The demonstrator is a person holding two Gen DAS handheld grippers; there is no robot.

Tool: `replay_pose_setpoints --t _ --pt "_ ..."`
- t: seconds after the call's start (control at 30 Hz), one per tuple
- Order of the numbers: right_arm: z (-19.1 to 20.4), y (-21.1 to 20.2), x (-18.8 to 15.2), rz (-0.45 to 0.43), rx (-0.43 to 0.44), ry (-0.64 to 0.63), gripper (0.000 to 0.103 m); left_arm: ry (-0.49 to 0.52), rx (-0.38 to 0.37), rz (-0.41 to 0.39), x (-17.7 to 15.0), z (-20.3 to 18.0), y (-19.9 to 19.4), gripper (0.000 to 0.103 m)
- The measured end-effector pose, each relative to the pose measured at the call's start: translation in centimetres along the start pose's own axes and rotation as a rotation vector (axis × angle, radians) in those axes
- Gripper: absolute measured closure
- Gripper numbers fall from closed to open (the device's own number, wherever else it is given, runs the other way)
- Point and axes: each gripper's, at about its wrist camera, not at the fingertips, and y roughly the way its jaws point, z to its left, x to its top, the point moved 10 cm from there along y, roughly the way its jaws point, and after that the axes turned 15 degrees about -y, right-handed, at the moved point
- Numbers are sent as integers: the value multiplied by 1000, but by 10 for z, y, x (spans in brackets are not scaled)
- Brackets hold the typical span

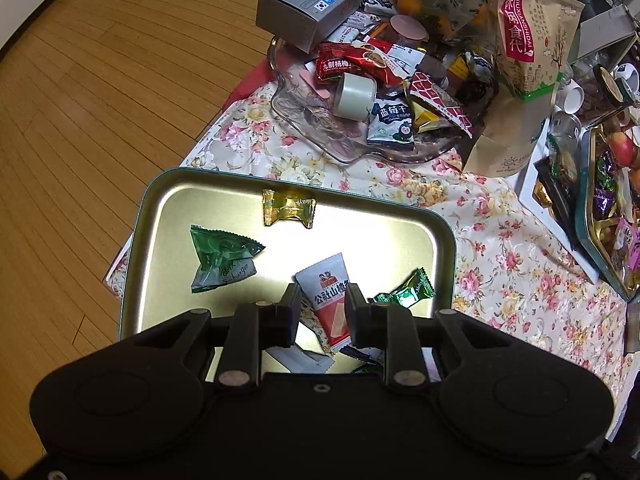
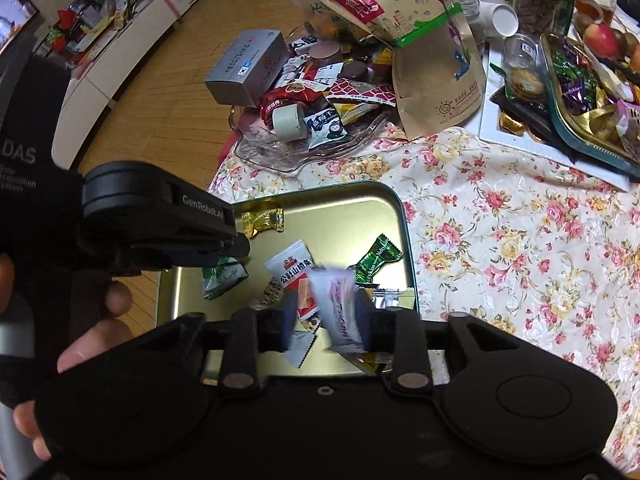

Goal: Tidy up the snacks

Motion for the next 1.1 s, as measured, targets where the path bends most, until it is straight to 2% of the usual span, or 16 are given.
replay_pose_setpoints --t 0.23,0.57,0.87,1.1 --pt "-12 7 -5 38 -42 21 61 15 -6 4 -4 -3 0 69" --pt "-34 20 -16 98 -242 -41 61 46 7 13 -10 -8 4 69" --pt "-41 24 -21 120 -265 -42 61 62 12 20 -14 -10 7 69" --pt "-41 22 -23 126 -251 -29 61 66 17 23 -15 -10 9 69"
